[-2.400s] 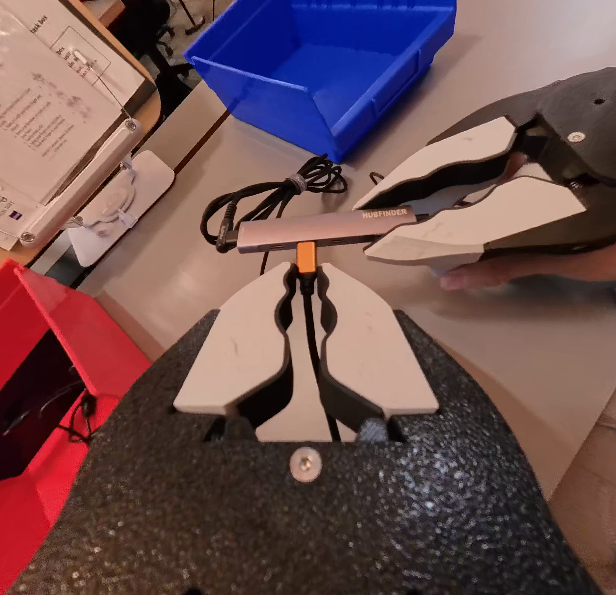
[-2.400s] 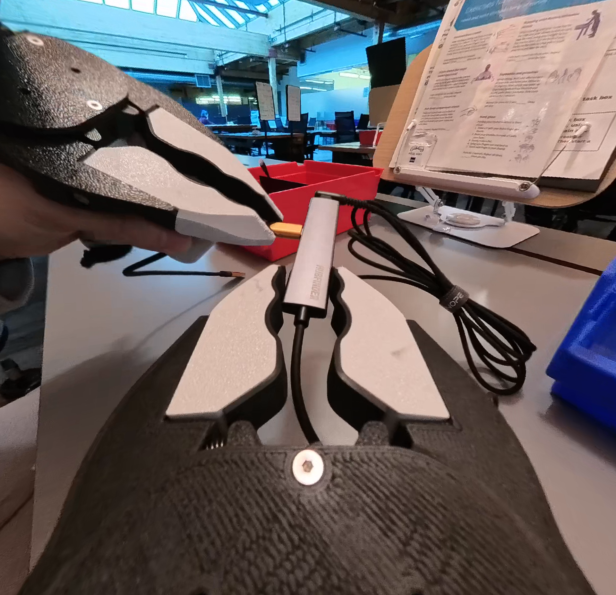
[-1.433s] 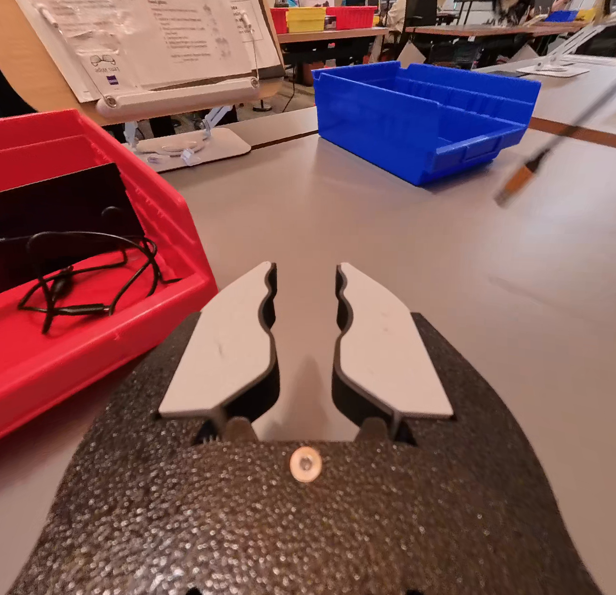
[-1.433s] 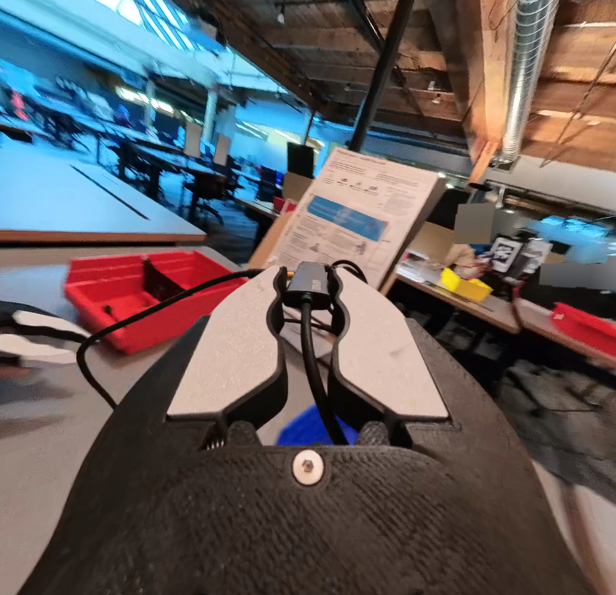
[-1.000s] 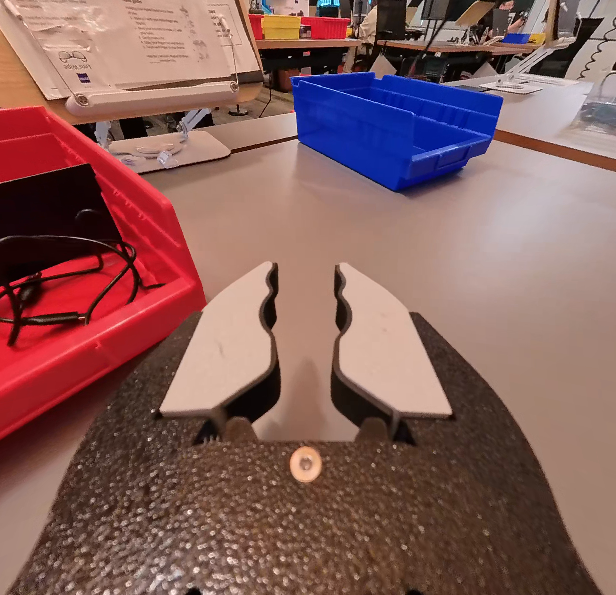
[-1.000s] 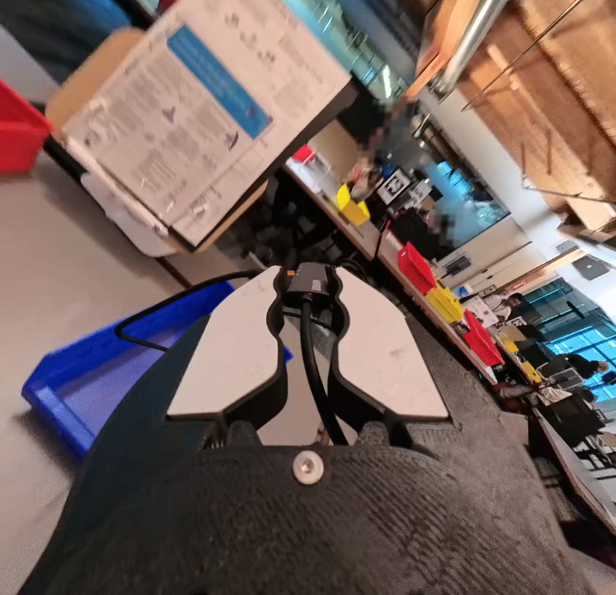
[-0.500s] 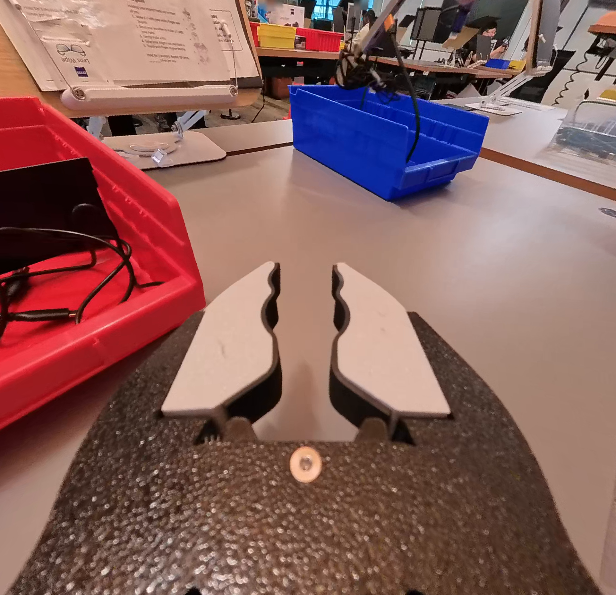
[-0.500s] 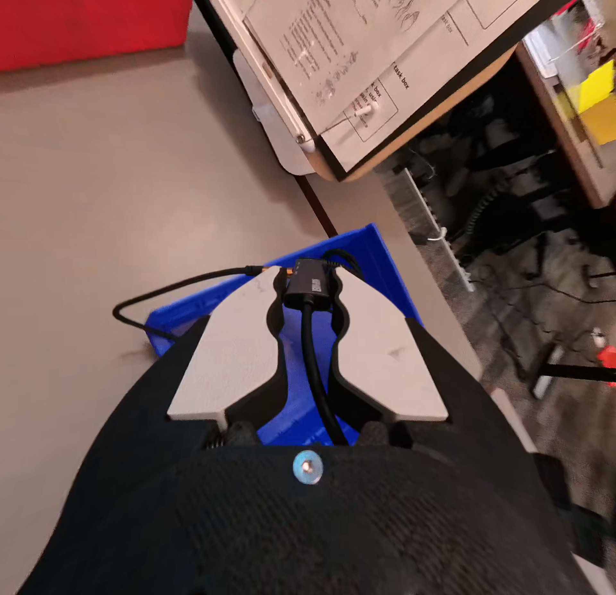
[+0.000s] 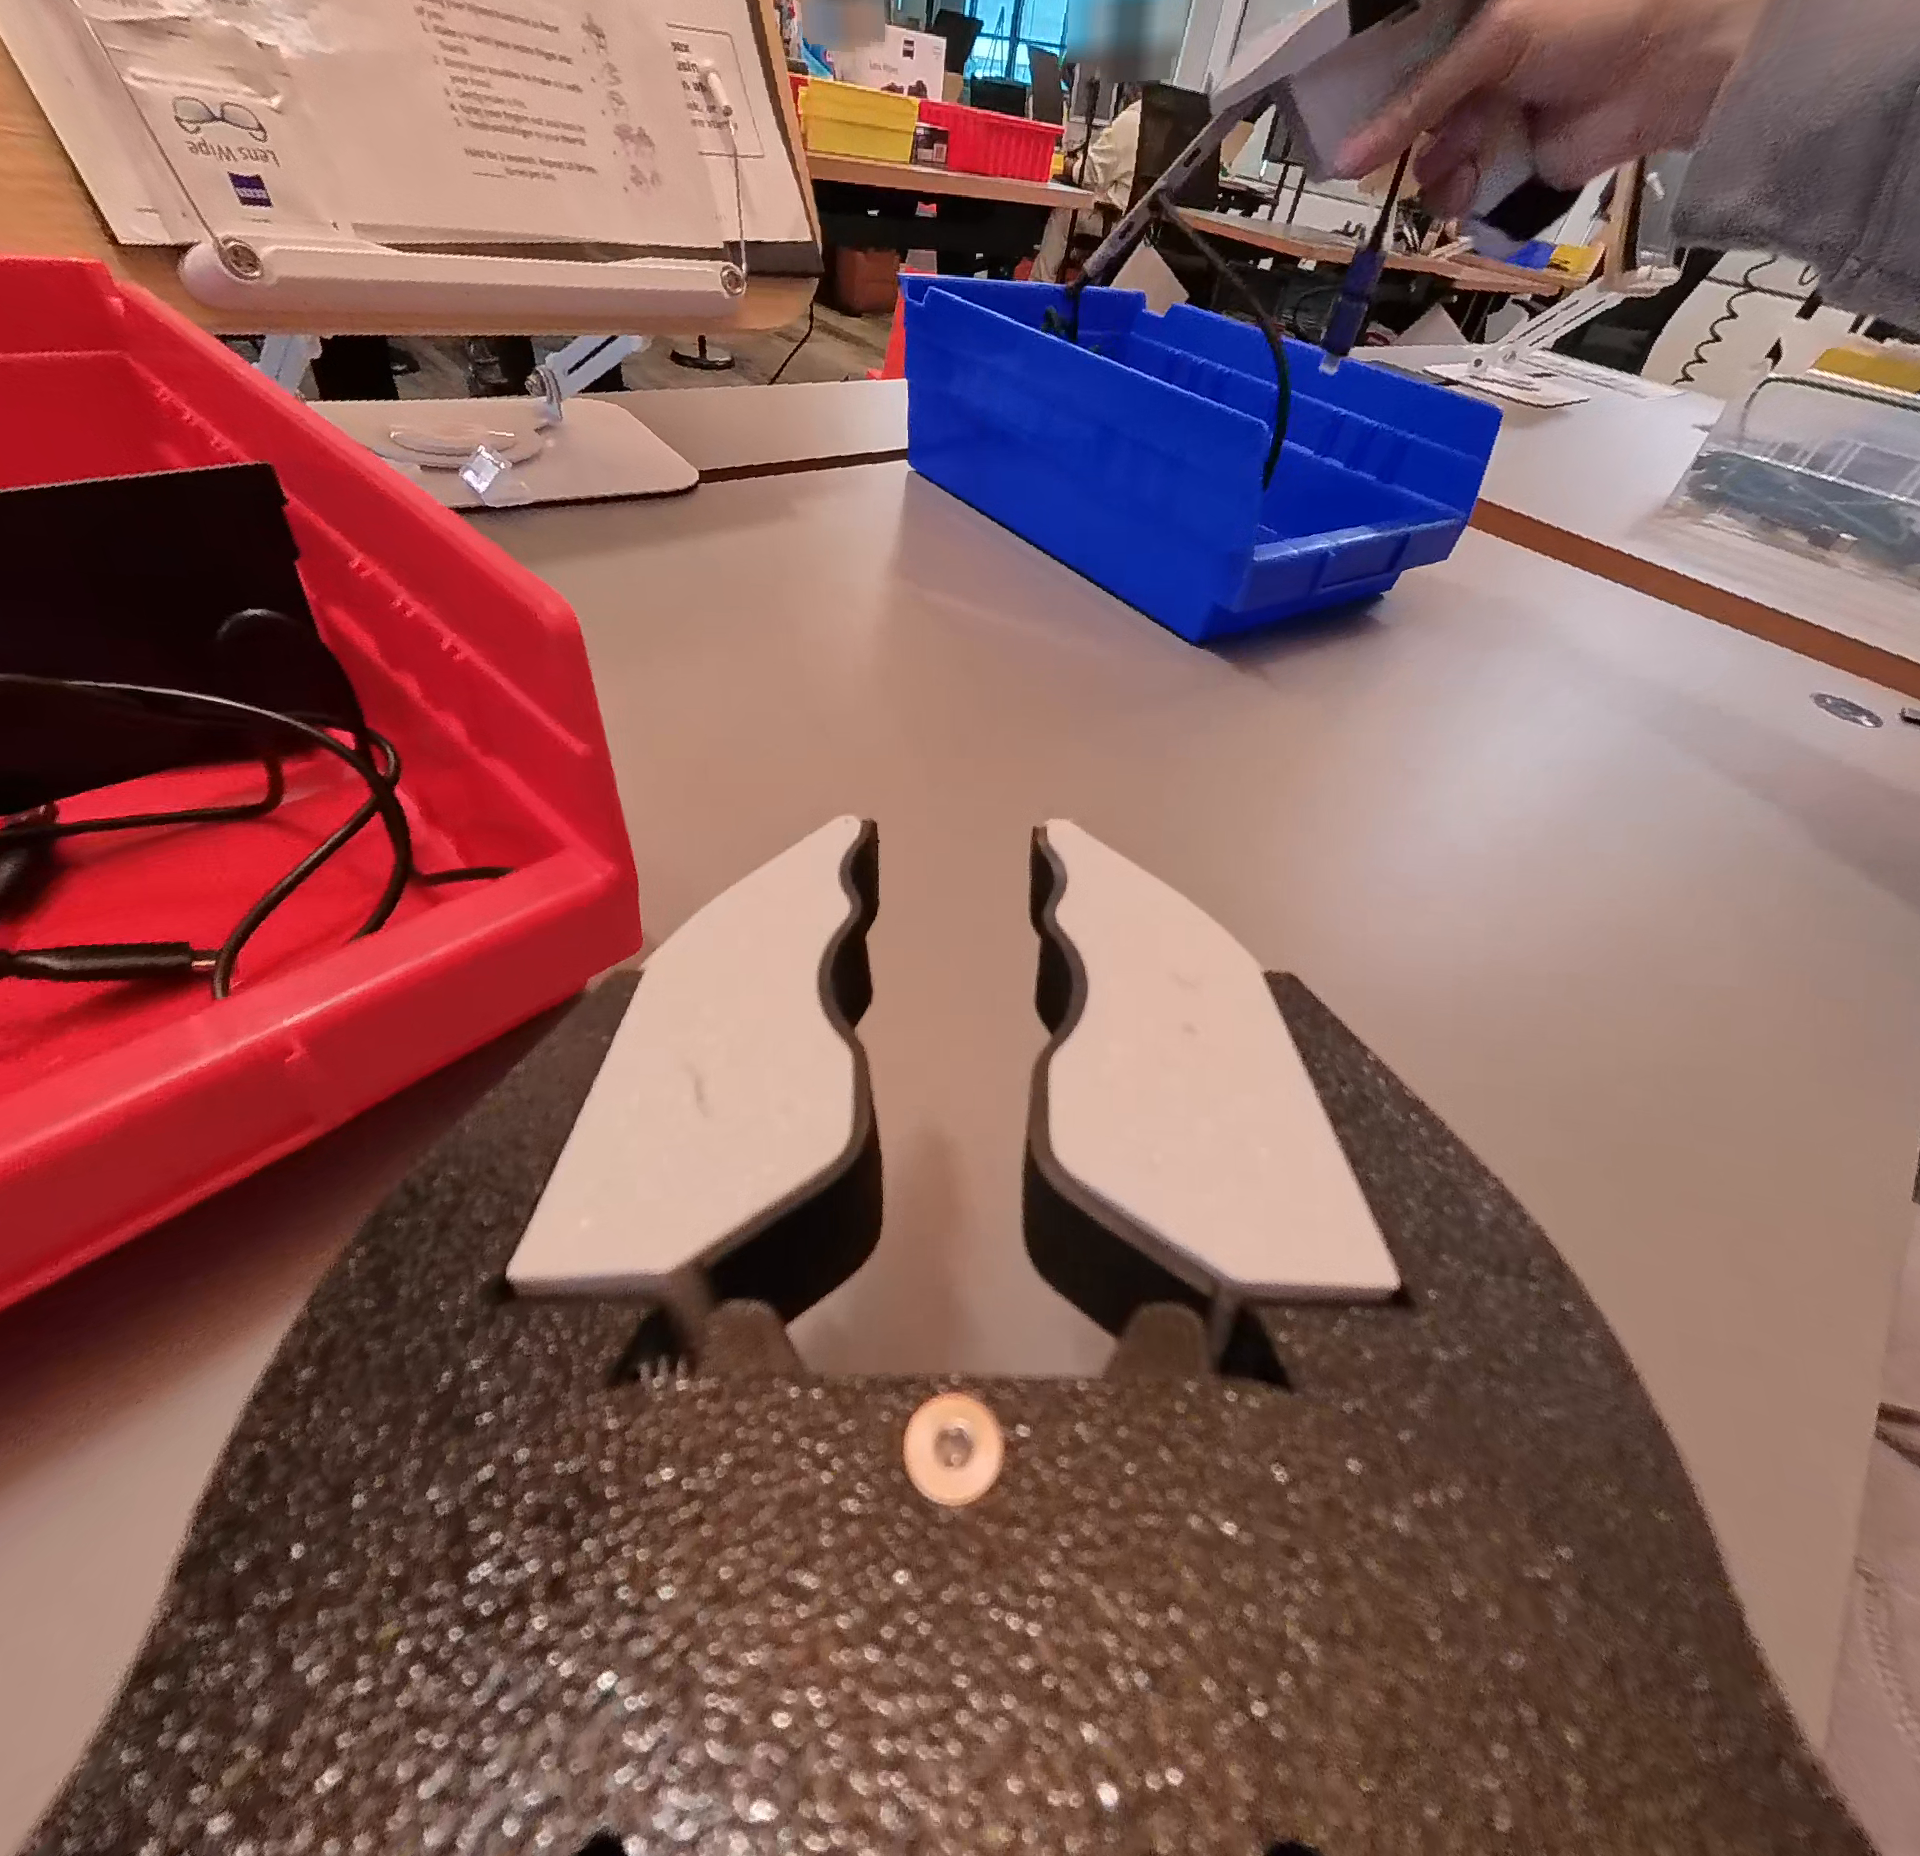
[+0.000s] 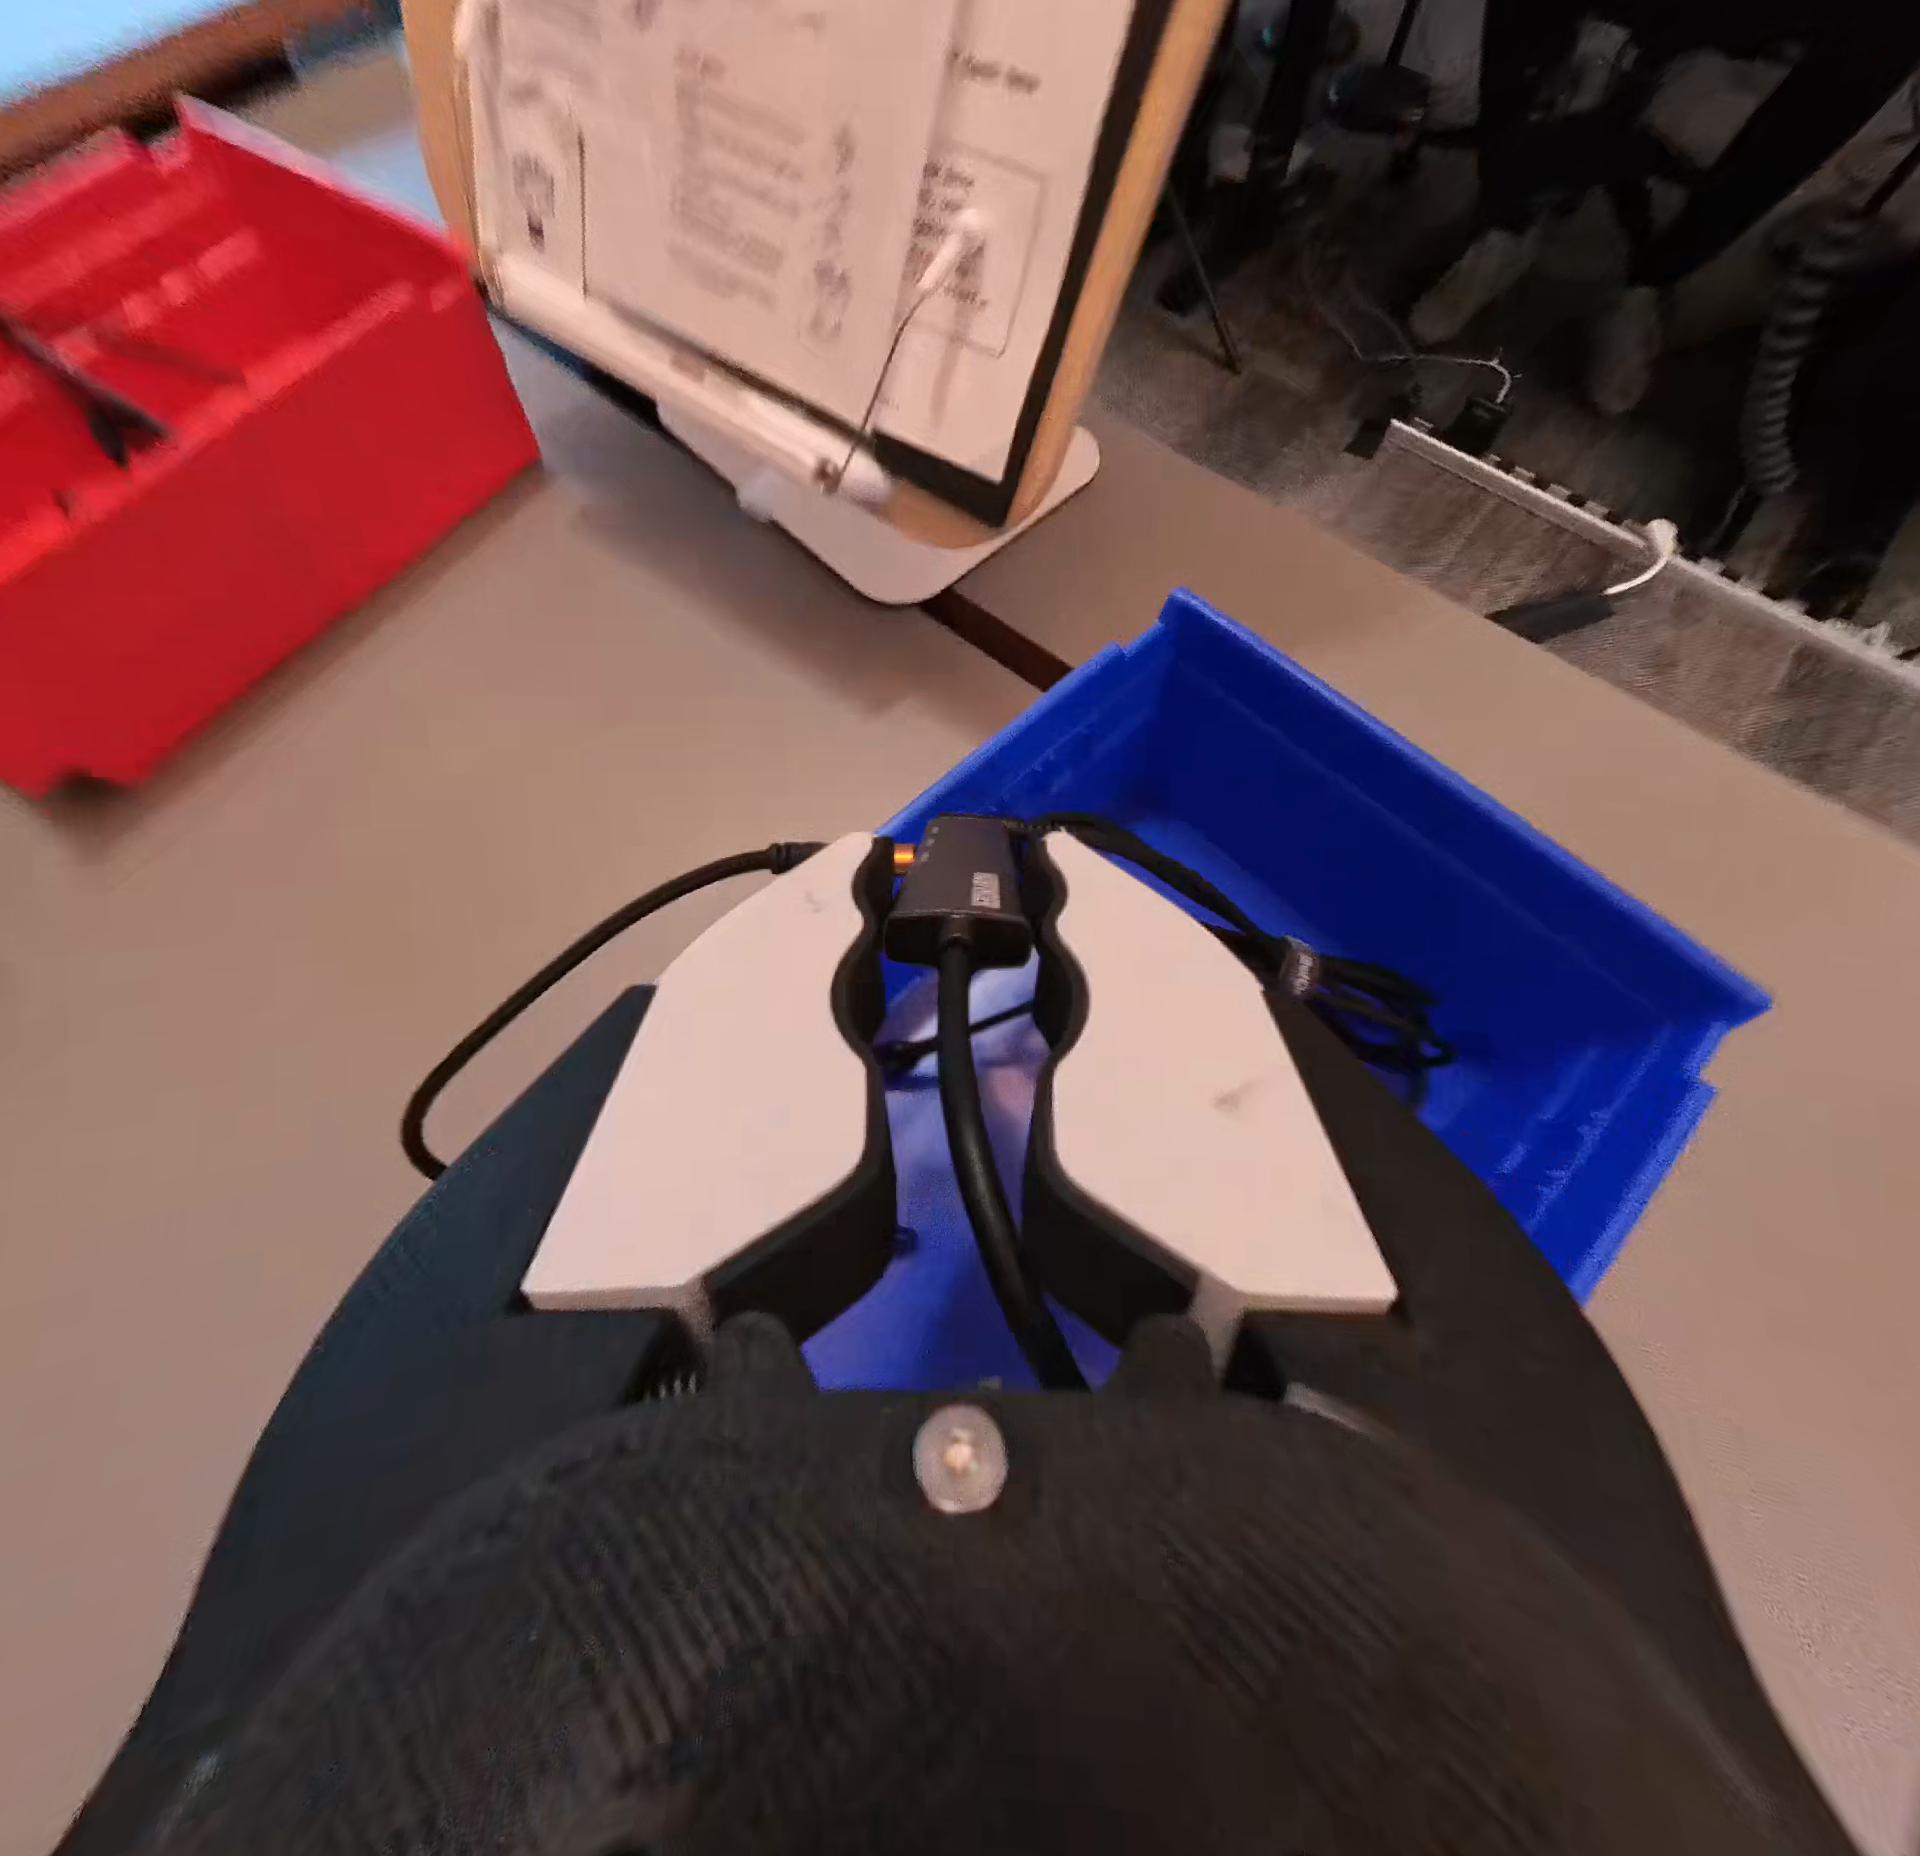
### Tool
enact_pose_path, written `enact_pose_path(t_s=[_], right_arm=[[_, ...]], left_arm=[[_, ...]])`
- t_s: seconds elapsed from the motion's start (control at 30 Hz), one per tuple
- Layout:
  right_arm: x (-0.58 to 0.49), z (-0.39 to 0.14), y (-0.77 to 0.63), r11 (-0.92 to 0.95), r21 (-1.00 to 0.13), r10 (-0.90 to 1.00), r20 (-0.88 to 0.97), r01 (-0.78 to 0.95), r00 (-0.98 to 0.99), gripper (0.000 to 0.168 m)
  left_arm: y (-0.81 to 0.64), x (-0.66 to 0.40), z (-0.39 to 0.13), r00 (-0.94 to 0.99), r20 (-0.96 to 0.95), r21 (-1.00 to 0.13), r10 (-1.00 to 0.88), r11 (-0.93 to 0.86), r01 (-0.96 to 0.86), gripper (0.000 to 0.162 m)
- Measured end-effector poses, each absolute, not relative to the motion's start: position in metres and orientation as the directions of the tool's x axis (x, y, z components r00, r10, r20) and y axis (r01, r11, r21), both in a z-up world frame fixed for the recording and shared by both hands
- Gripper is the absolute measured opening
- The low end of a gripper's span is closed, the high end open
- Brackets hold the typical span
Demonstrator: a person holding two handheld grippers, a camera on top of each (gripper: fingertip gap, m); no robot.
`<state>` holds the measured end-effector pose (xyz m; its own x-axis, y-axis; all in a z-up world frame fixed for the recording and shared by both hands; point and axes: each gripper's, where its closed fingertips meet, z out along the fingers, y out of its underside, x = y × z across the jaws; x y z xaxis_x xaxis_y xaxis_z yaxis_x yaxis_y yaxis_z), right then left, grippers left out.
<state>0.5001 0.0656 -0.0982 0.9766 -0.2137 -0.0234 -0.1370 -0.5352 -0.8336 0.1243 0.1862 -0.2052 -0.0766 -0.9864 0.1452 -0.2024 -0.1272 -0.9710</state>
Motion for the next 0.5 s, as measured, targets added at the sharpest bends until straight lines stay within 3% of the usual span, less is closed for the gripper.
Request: enact_pose_path(t_s=[0.03, 0.27, 0.4, 0.5], right_arm=[[0.504, -0.098, 0.063, -0.494, -0.848, -0.227, -0.087, -0.192, 0.970, 0.025], [0.530, -0.136, 0.040, -0.381, -0.839, -0.381, -0.240, -0.388, 0.893, 0.030], [0.530, -0.183, 0.025, -0.571, -0.746, -0.433, -0.081, -0.343, 0.898, 0.048], [0.512, -0.193, 0.024, -0.667, -0.702, -0.329, -0.024, -0.250, 0.944, 0.064]], left_arm=[[0.187, 0.124, -0.205, -0.077, 0.151, -0.970, -0.986, -0.132, -0.202, 0.027], [0.187, 0.125, -0.206, -0.082, 0.166, -0.967, -0.983, -0.145, -0.210, 0.026], [0.187, 0.125, -0.205, -0.084, 0.165, -0.968, -0.983, -0.145, -0.206, 0.026], [0.187, 0.124, -0.205, -0.084, 0.169, -0.968, -0.982, -0.150, -0.202, 0.026]])
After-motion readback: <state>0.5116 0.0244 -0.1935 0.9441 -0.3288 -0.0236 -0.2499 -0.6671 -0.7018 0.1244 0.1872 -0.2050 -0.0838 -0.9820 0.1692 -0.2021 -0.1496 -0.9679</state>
